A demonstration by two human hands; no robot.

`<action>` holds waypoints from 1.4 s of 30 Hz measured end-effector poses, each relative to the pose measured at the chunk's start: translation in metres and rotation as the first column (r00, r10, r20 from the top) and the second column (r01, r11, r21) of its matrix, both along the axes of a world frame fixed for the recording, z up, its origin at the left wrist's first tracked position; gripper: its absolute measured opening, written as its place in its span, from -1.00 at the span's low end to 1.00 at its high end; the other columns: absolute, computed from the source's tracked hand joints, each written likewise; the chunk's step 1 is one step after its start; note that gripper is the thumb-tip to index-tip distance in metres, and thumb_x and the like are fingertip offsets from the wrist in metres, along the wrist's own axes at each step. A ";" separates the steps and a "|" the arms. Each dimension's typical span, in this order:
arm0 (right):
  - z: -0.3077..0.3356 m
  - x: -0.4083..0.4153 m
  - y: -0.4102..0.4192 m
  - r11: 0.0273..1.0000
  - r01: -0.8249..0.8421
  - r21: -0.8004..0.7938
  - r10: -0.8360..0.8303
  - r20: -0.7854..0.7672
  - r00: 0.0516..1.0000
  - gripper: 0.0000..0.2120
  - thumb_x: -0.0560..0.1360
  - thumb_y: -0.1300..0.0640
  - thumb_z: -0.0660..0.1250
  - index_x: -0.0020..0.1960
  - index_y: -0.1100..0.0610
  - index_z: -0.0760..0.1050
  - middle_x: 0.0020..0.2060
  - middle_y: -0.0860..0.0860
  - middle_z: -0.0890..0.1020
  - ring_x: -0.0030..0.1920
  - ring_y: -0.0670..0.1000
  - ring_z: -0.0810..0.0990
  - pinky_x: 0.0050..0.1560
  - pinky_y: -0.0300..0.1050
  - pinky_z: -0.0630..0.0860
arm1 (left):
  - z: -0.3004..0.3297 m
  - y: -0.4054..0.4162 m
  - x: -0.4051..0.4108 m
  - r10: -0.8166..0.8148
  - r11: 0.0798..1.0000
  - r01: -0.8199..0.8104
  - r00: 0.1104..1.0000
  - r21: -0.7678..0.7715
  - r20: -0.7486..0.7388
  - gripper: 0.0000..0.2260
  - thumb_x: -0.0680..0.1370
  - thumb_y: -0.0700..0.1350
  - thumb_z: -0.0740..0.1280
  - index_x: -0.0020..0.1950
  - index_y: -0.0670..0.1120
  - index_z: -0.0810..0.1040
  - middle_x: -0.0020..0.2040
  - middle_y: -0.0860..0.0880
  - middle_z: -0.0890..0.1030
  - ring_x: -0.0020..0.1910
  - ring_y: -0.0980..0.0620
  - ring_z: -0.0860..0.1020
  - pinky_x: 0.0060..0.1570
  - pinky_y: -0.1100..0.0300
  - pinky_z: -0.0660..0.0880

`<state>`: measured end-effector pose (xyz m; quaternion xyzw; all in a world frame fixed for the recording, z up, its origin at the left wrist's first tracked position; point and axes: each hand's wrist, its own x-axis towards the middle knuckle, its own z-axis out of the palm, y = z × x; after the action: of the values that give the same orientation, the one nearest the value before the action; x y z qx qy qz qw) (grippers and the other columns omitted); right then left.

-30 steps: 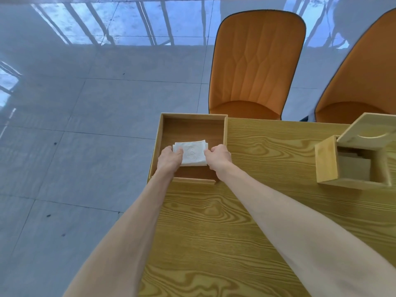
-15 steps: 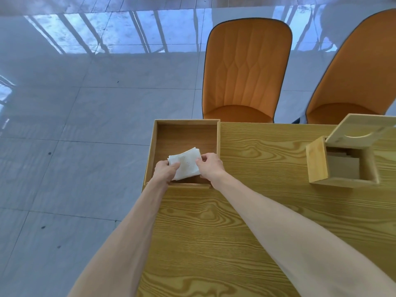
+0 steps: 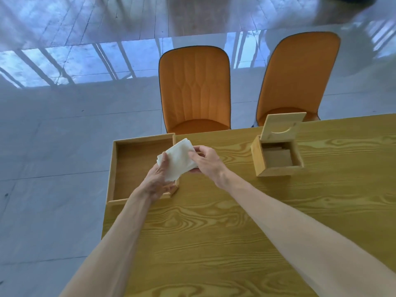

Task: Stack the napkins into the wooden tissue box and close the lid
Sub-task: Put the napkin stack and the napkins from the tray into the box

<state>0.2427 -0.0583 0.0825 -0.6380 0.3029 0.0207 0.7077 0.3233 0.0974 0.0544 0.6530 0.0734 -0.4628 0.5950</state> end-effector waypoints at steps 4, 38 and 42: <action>0.016 -0.038 -0.040 0.998 0.050 -0.032 -0.049 0.024 0.999 -0.74 0.59 0.11 0.26 0.23 0.18 0.52 0.04 0.06 0.66 0.03 0.04 0.67 0.05 -0.02 0.64 | 0.010 -0.044 -0.031 0.016 0.997 -0.022 0.997 -0.079 -0.080 -0.52 0.52 0.32 0.23 0.20 -0.02 0.54 0.08 -0.07 0.65 0.08 -0.09 0.63 0.03 0.04 0.55; -0.021 -0.155 -0.225 0.479 -0.112 -0.870 -0.274 -0.270 0.923 -0.81 0.58 0.03 0.33 0.12 0.10 0.46 -0.17 0.04 0.68 -0.16 0.06 0.66 -0.27 -0.17 0.42 | -0.009 -0.274 -0.156 -0.597 0.698 -0.207 0.360 0.685 0.717 -0.60 0.49 0.19 0.37 0.24 0.01 0.56 -0.10 0.00 0.70 0.04 -0.04 0.51 0.01 0.09 0.28; -0.019 -0.152 -0.229 0.370 -0.243 -0.897 -0.165 -0.321 0.932 -0.82 0.59 0.07 0.31 0.14 0.13 0.44 -0.20 0.06 0.69 -0.22 0.08 0.68 -0.28 -0.15 0.49 | -0.017 -0.273 -0.160 -0.638 0.696 -0.187 0.280 0.693 0.717 -0.67 0.49 0.13 0.41 0.19 0.01 0.62 0.03 0.01 0.66 0.09 -0.06 0.48 0.03 0.09 0.28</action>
<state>0.0911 -0.2869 0.0639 -0.9154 0.3697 -0.0198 0.1579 0.1631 -0.1755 0.0376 0.9593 -0.2298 -0.0208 0.1630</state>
